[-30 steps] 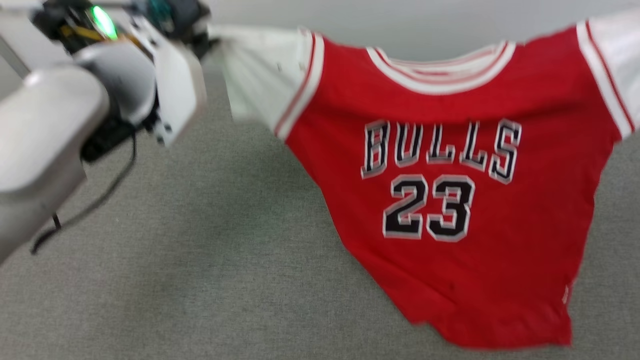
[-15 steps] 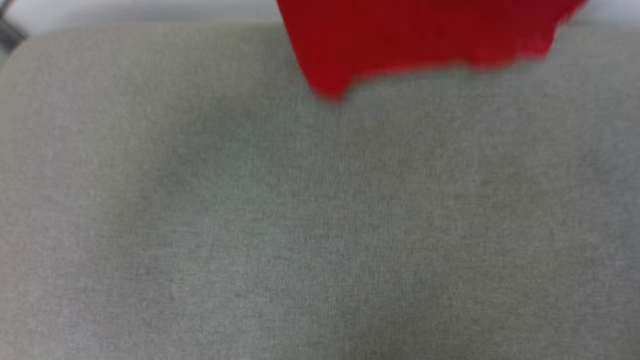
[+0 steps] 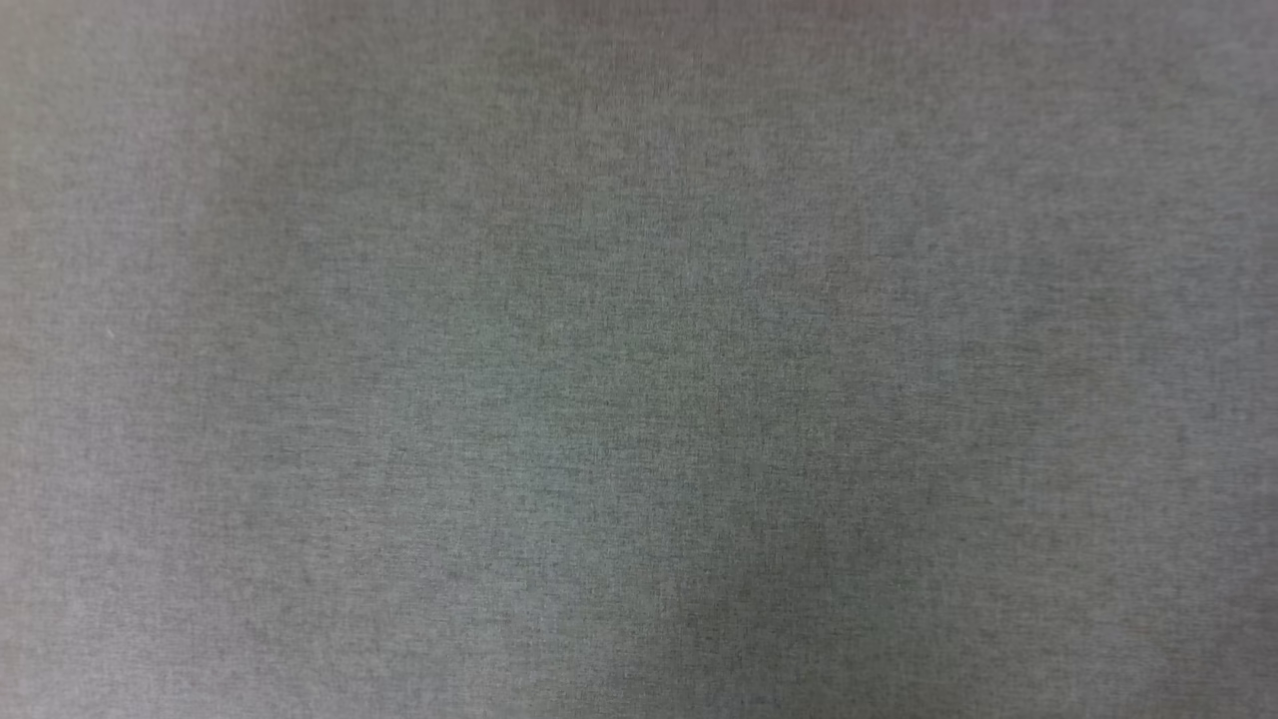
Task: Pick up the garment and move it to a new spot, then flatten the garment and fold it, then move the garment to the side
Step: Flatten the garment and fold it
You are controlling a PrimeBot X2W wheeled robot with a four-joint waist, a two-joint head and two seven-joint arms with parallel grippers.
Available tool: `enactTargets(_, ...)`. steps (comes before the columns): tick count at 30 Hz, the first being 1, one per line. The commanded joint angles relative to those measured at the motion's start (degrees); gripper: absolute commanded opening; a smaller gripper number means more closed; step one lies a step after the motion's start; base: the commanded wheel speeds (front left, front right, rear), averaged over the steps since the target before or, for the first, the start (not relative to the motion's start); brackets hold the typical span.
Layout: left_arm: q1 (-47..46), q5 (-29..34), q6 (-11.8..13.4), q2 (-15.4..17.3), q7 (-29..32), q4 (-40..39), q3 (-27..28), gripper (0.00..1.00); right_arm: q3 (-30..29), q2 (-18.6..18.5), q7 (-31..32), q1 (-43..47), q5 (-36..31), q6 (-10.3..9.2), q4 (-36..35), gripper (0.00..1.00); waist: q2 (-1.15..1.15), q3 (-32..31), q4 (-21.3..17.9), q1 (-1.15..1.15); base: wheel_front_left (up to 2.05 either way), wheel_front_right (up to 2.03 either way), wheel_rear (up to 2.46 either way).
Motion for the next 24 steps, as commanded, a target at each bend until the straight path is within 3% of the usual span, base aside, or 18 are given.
enactTargets(1, -0.1, 0.0, -0.2, -0.5, -0.4, 0.8, -0.2, 0.0, 0.6, 0.5, -0.8, -0.7, 0.6, -0.06, 1.0, 0.0, 0.0, 1.2, 0.2, -0.01, 0.0, 0.0, 0.0)
enactTargets(9, 7.5, -2.5, -2.1, -2.5, -5.5, 5.4, -1.0, 0.0, 7.4, 1.7, -5.4, 6.3, 7.3, -0.06, 6.3, 0.0, 0.0, 1.6, 0.2, -0.01, 0.0, 0.0, 0.0)
enactTargets(17, 20.1, -5.7, -2.8, -3.2, -10.1, 4.9, -1.0, 0.0, 13.6, 2.3, -11.7, 18.9, 12.9, -0.06, 6.2, 0.0, 0.0, -1.8, -0.7, -0.01, 0.0, 0.0, 0.0)
enactTargets(21, 29.0, -7.4, -2.1, -1.5, -10.9, 1.6, -0.3, 0.0, 16.5, 0.8, -14.7, 26.7, 16.2, -0.06, 3.3, 0.0, 0.0, -4.0, -0.8, -0.01, 0.0, 0.0, 0.0)
enactTargets(24, 37.7, -9.2, -0.1, -0.4, -11.2, -2.1, 1.0, 0.0, 18.4, 0.4, -16.3, 33.5, 18.6, -0.05, 0.9, 0.0, 0.0, -6.1, -1.2, -0.01, 0.0, 0.0, 0.0)
